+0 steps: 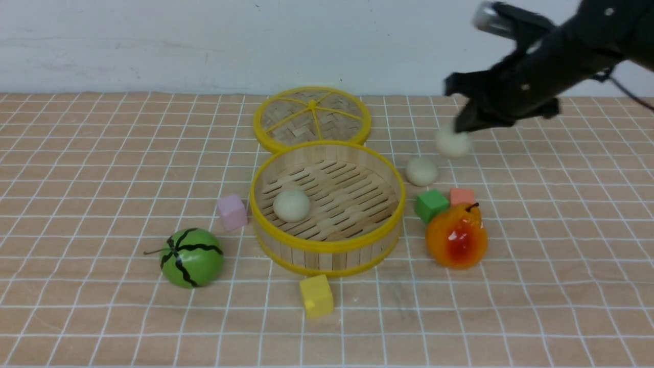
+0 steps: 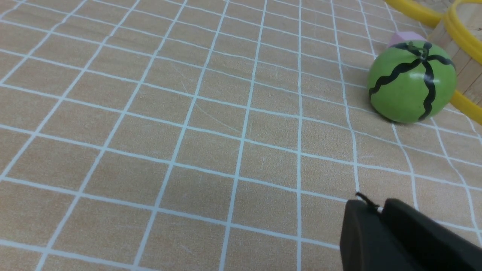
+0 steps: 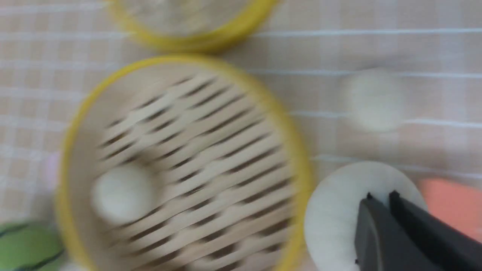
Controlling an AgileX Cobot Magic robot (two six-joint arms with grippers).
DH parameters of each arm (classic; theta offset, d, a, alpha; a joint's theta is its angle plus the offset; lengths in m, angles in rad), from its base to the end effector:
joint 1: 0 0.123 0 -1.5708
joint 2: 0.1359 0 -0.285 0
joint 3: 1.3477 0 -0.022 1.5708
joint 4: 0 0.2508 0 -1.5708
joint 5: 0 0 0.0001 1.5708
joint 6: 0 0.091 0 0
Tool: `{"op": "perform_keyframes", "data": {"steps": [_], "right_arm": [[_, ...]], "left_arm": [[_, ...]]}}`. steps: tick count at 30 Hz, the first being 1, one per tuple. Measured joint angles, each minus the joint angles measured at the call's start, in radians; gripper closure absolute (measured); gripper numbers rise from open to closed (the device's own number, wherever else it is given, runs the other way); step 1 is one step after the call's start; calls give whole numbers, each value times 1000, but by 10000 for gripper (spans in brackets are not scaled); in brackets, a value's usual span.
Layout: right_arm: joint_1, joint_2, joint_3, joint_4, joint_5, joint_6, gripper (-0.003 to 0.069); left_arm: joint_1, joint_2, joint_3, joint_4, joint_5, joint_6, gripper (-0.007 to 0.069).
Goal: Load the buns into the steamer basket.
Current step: Use the right arm to put the steamed stuffed bun into the steamer
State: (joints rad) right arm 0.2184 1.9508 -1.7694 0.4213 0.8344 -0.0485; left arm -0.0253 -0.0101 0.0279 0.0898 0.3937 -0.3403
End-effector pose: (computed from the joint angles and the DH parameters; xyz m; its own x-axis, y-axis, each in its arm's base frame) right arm 0.4307 0.1239 0.3022 -0.8271 0.0521 -0.5596 -0.2005 0.9028 0.3804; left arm 0.0522 0.0018 0.1691 -0.3049 -0.2467 -0.9199 -0.0878 0.9690 -0.2308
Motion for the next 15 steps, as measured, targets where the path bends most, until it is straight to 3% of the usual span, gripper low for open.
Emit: {"op": "perform_keyframes", "data": {"steps": [9,12,15], "right_arm": [[170,158,0,63,-37,-82,652],[193,192,2,58,-63,-82,620],[201,194,1,53,-87,-83,530]], "left_arm": [[0,0,0,0,0,0,550],[0,0,0,0,0,0,550],[0,0,0,0,0,0,549]]}}
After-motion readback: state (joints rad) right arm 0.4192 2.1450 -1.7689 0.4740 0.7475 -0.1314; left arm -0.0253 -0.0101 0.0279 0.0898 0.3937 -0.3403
